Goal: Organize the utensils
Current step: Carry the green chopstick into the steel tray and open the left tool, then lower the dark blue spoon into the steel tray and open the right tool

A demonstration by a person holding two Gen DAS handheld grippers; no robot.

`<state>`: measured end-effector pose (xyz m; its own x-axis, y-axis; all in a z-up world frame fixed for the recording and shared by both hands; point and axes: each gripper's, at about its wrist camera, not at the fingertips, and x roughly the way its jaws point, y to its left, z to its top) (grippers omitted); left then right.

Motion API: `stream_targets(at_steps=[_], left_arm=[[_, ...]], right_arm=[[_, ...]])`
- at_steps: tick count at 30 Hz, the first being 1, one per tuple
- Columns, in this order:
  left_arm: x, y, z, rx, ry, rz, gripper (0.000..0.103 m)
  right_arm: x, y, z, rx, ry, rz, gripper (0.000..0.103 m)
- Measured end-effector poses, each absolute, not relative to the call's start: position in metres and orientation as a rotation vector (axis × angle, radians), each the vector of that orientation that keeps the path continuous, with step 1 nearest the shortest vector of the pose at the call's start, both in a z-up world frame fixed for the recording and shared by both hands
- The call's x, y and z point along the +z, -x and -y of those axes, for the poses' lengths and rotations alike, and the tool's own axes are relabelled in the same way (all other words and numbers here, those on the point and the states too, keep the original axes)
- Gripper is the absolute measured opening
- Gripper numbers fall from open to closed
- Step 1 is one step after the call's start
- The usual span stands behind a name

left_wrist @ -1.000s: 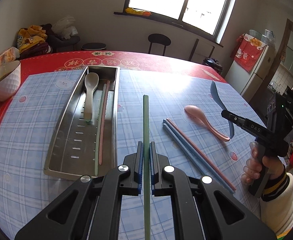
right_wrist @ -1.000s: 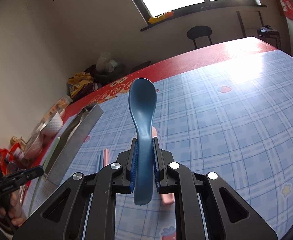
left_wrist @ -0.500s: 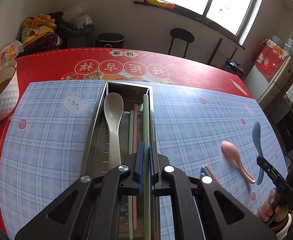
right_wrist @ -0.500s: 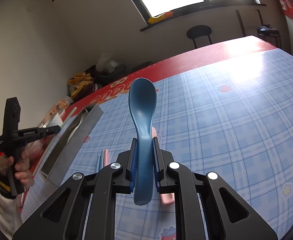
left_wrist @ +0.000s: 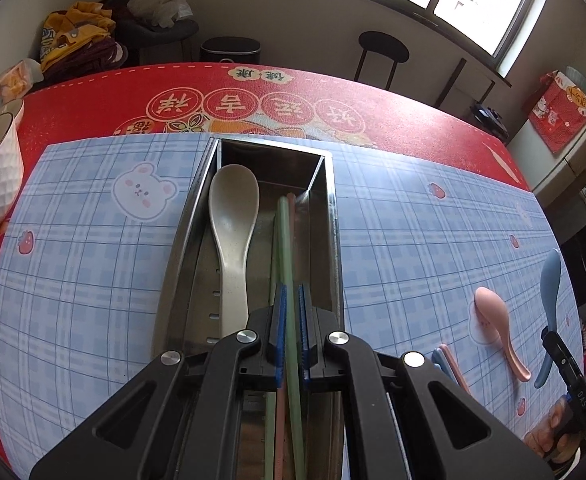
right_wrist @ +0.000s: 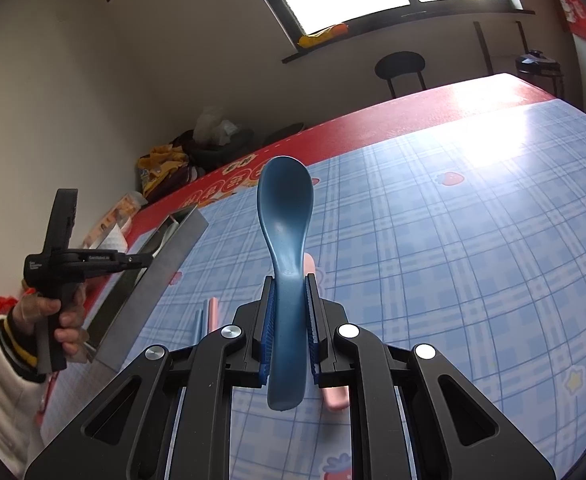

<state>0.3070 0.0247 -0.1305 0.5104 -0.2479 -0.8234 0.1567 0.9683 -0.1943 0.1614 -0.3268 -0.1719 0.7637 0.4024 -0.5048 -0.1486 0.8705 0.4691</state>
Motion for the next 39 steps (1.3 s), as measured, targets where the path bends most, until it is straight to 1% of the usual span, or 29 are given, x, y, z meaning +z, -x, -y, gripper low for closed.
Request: stream_targets(at_steps=[2, 4, 5, 6, 7, 8, 9, 10, 11, 12, 13, 15, 18, 21, 31, 39], left_arm=[[-0.124, -0.300, -0.024, -0.252, 0.087, -0.981, 0.007], [-0.115, -0.289, -0.026, -0.255, 0.070, -0.937, 0.011], [-0.110, -0.282, -0.027, -0.251, 0.057, -0.912, 0.018], [-0.105, -0.274, -0.028, -0.248, 0.038, -0.881, 0.029], [-0.101, -0.266, -0.029, -0.241, 0.017, -0.847, 0.033], [-0.097, -0.255, -0.029, -0.232, -0.011, -0.809, 0.044], [-0.095, -0.245, -0.029, -0.222, -0.040, -0.772, 0.051], [-0.093, -0.235, -0.029, -0.215, -0.066, -0.740, 0.053], [-0.093, -0.225, -0.030, -0.199, -0.092, -0.707, 0.058], [-0.093, -0.216, -0.032, -0.183, -0.113, -0.677, 0.064], [-0.095, -0.207, -0.034, -0.176, -0.128, -0.653, 0.068], [-0.099, -0.191, -0.038, -0.165, -0.152, -0.618, 0.083], [-0.107, -0.172, -0.044, -0.129, -0.188, -0.585, 0.093], [-0.114, -0.159, -0.055, -0.104, -0.191, -0.568, 0.097], [-0.114, -0.140, -0.092, -0.079, -0.094, -0.476, 0.097], [-0.118, -0.150, -0.120, -0.016, 0.042, -0.530, 0.097]], right_arm=[[-0.172, -0.161, 0.327, 0.310, -0.424, -0.635, 0.014], [-0.172, -0.160, 0.328, 0.310, -0.426, -0.634, 0.014], [-0.172, -0.160, 0.328, 0.311, -0.427, -0.634, 0.014], [-0.172, -0.161, 0.328, 0.312, -0.426, -0.635, 0.014], [-0.172, -0.160, 0.328, 0.311, -0.426, -0.635, 0.014], [-0.172, -0.160, 0.328, 0.311, -0.426, -0.635, 0.014], [-0.172, -0.160, 0.328, 0.311, -0.426, -0.635, 0.014], [-0.172, -0.160, 0.328, 0.310, -0.426, -0.635, 0.014], [-0.172, -0.160, 0.328, 0.310, -0.426, -0.635, 0.014], [-0.172, -0.160, 0.328, 0.310, -0.426, -0.635, 0.014], [-0.172, -0.160, 0.328, 0.308, -0.425, -0.636, 0.014], [-0.172, -0.160, 0.328, 0.305, -0.424, -0.638, 0.014], [-0.172, -0.161, 0.327, 0.293, -0.420, -0.643, 0.014], [-0.172, -0.163, 0.324, 0.267, -0.412, -0.655, 0.014], [-0.165, -0.172, 0.307, 0.166, -0.337, -0.723, 0.014], [-0.145, -0.188, 0.270, 0.202, -0.355, -0.761, 0.014]])
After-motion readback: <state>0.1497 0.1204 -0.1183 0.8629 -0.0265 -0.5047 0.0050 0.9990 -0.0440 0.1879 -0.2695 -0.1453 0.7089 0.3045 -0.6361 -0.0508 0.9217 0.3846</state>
